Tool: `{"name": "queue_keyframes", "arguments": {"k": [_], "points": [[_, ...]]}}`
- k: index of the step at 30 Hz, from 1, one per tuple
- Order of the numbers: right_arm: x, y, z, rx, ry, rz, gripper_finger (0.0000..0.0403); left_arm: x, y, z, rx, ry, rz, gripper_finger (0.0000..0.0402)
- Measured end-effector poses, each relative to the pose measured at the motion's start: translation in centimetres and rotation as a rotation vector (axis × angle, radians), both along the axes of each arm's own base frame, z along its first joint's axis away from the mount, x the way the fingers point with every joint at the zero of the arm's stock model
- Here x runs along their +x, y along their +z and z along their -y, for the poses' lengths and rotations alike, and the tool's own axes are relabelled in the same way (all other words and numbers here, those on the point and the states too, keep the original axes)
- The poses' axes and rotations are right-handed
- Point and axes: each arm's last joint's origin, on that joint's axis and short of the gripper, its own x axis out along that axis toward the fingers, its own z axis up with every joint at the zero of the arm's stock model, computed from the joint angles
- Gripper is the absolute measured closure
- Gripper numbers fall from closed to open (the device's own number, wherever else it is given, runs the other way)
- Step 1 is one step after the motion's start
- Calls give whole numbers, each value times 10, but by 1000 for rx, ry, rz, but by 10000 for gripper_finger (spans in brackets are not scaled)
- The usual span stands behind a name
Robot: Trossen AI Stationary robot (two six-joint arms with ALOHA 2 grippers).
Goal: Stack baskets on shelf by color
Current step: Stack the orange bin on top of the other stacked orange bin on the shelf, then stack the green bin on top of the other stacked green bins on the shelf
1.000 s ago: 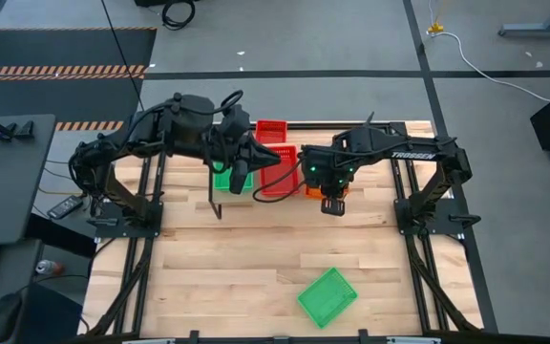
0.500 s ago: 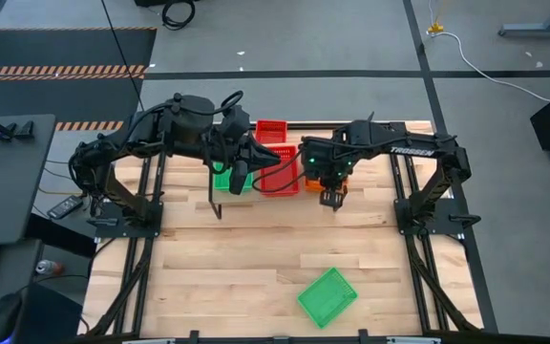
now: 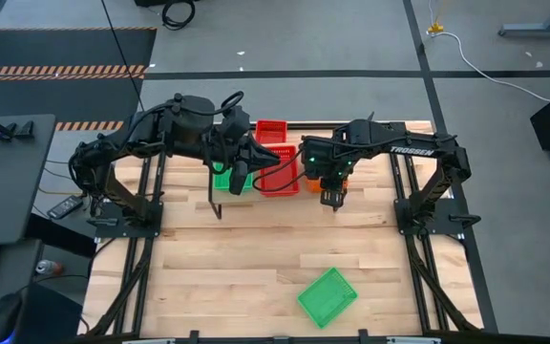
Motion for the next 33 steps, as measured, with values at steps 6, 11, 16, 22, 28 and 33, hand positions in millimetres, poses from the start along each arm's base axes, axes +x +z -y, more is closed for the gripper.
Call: {"name": "queue_keyframes", "arguments": {"k": [6,11,16,22,28,33], "points": [[1,0,-2,60,-14,15,285,0,-1,0,0,0,-13,349],[-6,10,-4,120,-79,41,278,-1,-3,0,0,0,-30,349],[-14,33,-8,125,-119,129,274,-1,-3,0,0,0,-29,349],[-22,46,-12,163,-214,120,273,-1,-3,0,13,-4,-28,349],[-23,47,-34,312,-276,75,273,-1,-3,0,14,-4,-29,349],[-23,47,-61,361,-340,49,274,-1,-3,6,14,-23,-28,349]]}}
